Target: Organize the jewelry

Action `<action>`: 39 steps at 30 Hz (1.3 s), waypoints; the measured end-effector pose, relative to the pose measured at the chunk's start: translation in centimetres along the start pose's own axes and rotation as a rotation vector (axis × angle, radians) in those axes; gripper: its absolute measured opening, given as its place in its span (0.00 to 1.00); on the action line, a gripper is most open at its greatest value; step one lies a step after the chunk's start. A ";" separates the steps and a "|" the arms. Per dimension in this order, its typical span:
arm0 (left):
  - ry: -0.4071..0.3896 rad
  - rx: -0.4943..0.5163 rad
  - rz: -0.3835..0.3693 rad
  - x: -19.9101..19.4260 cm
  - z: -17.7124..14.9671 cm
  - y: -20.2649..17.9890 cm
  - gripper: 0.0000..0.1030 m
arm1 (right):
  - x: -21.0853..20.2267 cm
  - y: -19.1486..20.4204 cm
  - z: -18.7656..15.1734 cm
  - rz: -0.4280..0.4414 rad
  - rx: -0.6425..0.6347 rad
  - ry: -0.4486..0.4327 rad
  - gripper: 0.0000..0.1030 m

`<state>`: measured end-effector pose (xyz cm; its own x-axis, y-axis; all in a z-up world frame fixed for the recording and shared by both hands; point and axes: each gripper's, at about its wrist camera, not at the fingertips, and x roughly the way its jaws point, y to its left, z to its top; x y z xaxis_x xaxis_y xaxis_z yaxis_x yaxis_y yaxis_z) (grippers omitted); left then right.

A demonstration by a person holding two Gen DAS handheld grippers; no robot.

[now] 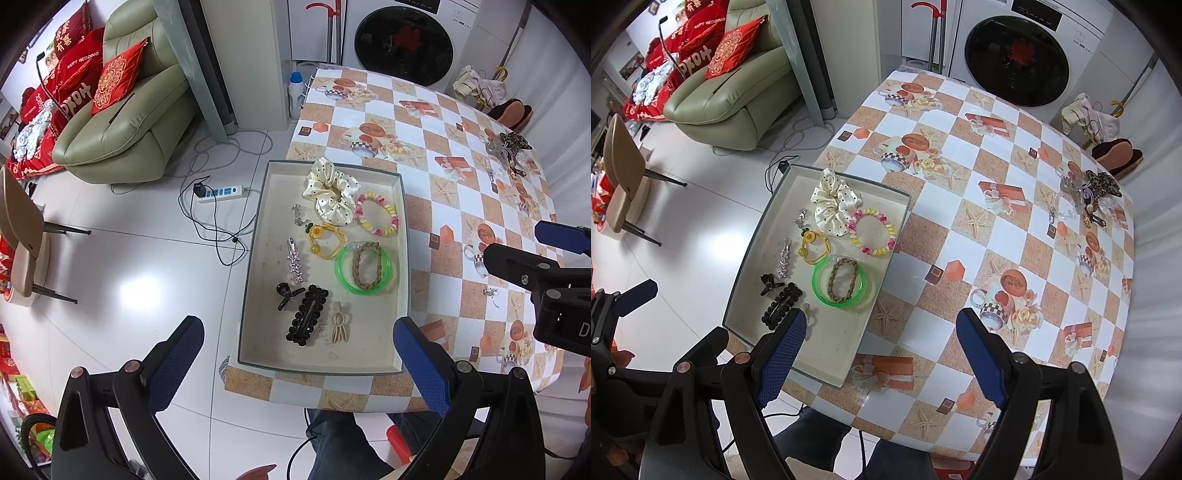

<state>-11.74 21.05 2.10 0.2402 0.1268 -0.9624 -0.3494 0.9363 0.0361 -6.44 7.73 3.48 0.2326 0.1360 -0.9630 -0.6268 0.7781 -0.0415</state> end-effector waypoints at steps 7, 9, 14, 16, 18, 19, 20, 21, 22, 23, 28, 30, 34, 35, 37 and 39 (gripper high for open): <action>-0.001 0.000 0.001 0.0 -0.1 0.0 1.00 | 0.0 0.1 -0.1 -0.001 0.002 0.000 0.83; -0.001 0.000 0.001 0.0 -0.1 0.0 1.00 | 0.0 0.1 -0.1 -0.001 0.002 0.000 0.83; -0.001 0.001 0.002 -0.1 -0.2 0.0 1.00 | 0.0 0.1 -0.2 0.000 0.001 0.001 0.83; -0.001 0.000 0.002 -0.1 -0.2 0.0 1.00 | 0.0 0.1 -0.2 0.000 0.001 0.000 0.83; -0.001 0.000 0.002 -0.1 -0.3 -0.1 1.00 | 0.0 0.1 -0.2 0.000 0.001 0.000 0.83; -0.001 0.000 0.002 -0.1 -0.3 -0.1 1.00 | 0.0 0.1 -0.2 0.001 0.001 0.000 0.83; -0.001 -0.001 0.002 -0.1 -0.3 -0.1 1.00 | 0.0 0.1 -0.2 0.000 0.000 0.001 0.83; -0.001 -0.001 0.002 -0.1 -0.3 0.0 1.00 | 0.0 0.1 -0.2 0.000 0.000 0.001 0.83; -0.001 -0.001 0.002 -0.1 -0.3 0.0 1.00 | 0.0 0.1 -0.2 0.000 0.001 0.001 0.83; -0.001 -0.001 0.002 -0.1 -0.3 0.0 1.00 | 0.0 0.1 -0.2 0.000 0.000 0.000 0.83; 0.000 0.000 0.002 -0.1 -0.3 0.0 1.00 | 0.0 0.2 -0.2 0.000 -0.001 0.001 0.83; 0.000 0.000 0.002 -0.1 -0.3 0.0 1.00 | 0.0 0.1 -0.3 0.000 0.001 0.000 0.83; 0.000 0.000 0.003 0.0 -0.3 0.0 1.00 | 0.0 0.2 -0.3 0.001 0.002 0.001 0.83; 0.000 0.000 0.004 0.0 -0.3 0.1 1.00 | 0.0 0.2 -0.3 0.001 0.001 0.002 0.83; 0.000 0.000 0.004 0.0 -0.4 0.1 1.00 | 0.0 0.2 -0.3 0.001 0.002 0.002 0.83; 0.000 0.001 0.004 0.0 -0.4 0.1 1.00 | 0.0 0.2 -0.3 0.001 0.001 0.001 0.83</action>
<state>-12.11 20.99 1.98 0.2389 0.1308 -0.9622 -0.3494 0.9361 0.0404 -6.76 7.66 3.42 0.2315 0.1359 -0.9633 -0.6261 0.7787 -0.0406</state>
